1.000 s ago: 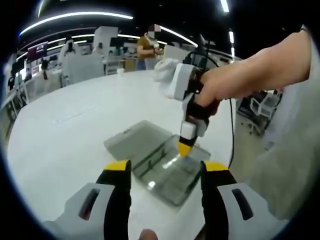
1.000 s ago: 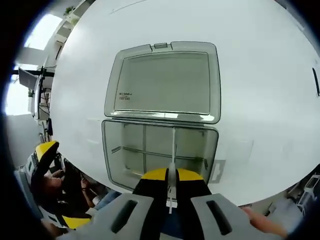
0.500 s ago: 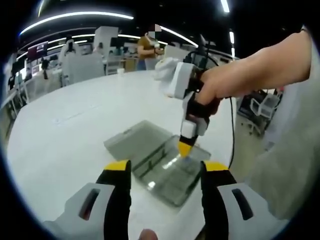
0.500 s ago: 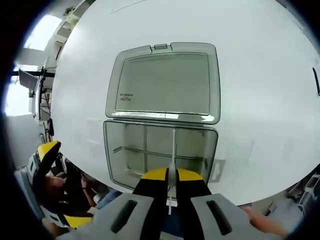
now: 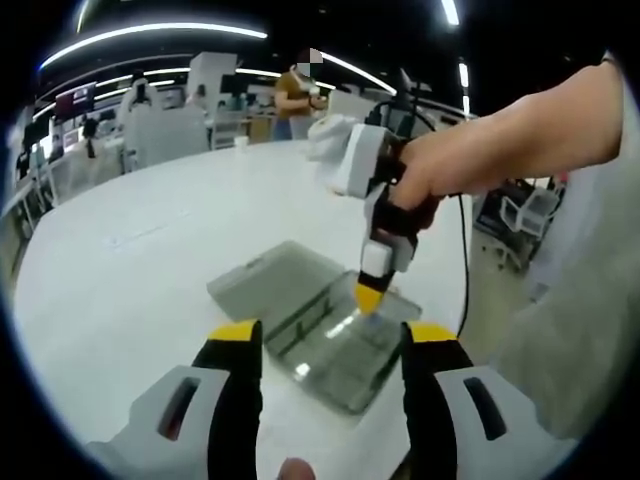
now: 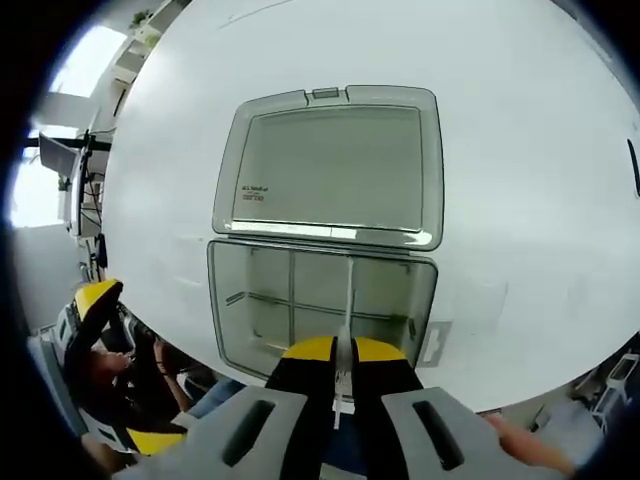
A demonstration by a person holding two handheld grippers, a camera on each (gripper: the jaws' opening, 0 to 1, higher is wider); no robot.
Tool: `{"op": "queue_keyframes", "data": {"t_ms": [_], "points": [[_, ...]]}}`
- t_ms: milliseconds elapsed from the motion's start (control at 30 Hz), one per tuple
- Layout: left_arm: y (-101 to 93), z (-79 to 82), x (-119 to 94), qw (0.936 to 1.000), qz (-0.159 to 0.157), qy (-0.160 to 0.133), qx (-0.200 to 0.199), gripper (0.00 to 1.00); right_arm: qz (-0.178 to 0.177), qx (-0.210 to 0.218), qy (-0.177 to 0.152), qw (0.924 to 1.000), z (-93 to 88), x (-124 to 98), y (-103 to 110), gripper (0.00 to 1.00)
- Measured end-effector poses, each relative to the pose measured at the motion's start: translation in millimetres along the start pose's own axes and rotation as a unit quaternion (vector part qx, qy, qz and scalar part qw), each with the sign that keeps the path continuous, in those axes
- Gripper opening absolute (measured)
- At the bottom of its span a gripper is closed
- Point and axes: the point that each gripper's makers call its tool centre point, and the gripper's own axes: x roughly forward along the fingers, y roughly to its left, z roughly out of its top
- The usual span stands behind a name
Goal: Insert the divider into the dual guide fixture by aligning both edges with the guide slots and pushing it downward to the bottom, including one-sided entry, uneven engagement, binding, and posture correction.
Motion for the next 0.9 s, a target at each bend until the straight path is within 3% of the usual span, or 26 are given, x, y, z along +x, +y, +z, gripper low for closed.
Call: {"op": "queue_keyframes", "data": {"t_ms": [900], "points": [[1.1, 0.8, -0.2, 1.0, 0.002, -0.002, -0.002, 0.54, -0.006, -0.016, 0.0, 0.9999, 0.9, 5.1, -1.0, 0.0]]}}
